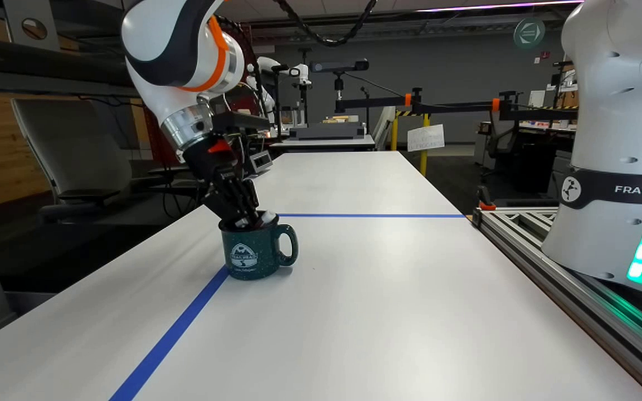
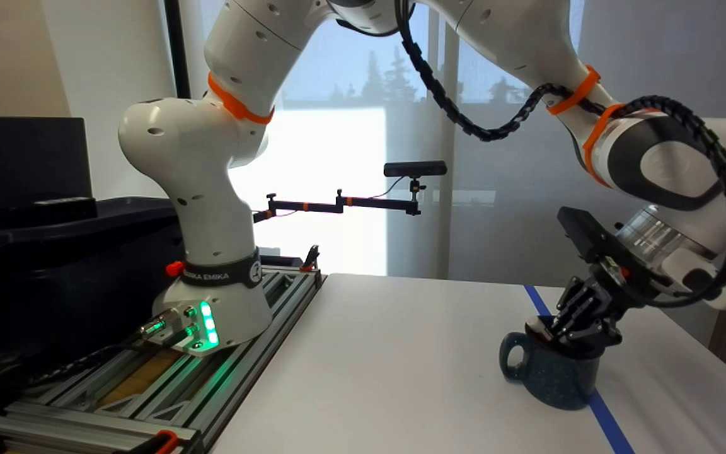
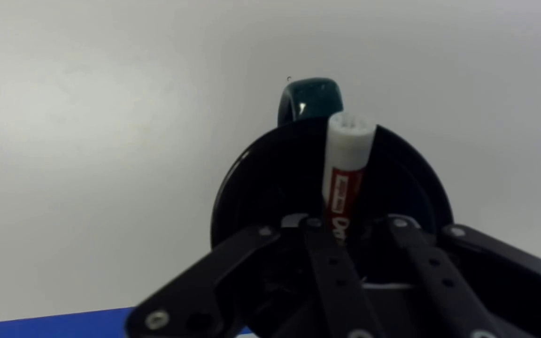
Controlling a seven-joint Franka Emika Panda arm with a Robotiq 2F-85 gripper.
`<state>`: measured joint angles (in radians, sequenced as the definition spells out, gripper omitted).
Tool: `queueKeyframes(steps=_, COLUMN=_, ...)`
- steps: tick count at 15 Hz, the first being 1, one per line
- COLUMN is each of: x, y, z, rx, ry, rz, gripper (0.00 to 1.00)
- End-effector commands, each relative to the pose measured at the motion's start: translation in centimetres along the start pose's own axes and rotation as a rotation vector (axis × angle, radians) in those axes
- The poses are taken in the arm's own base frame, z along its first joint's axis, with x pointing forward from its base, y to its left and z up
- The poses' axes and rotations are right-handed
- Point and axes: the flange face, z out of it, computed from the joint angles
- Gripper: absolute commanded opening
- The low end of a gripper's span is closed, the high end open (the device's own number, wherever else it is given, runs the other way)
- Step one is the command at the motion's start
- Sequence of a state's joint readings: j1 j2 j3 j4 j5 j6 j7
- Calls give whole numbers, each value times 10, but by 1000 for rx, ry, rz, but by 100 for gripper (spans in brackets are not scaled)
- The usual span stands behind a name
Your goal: Remove the marker from the mug cup
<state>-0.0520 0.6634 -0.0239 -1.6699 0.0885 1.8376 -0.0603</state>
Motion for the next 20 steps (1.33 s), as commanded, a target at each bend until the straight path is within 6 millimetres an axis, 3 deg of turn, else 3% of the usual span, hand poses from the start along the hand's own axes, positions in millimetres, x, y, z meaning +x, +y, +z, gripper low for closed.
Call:
queueKeyframes(steps=1, x=-3, y=-3, z=-13, rx=-15, ry=-6, rz=-25, gripper=5)
queueKeyframes(steps=8, x=-40, y=-10, z=-55, rx=-33, ry=-49, rz=-44, gripper=5)
queueKeyframes(steps=13, x=-90, y=-23, z=-83, rx=-95, ry=-38, rz=-170, gripper=5)
queueKeyframes(steps=20, x=-146, y=-56, z=-41, rx=-208, ry=40, rz=-497, gripper=5)
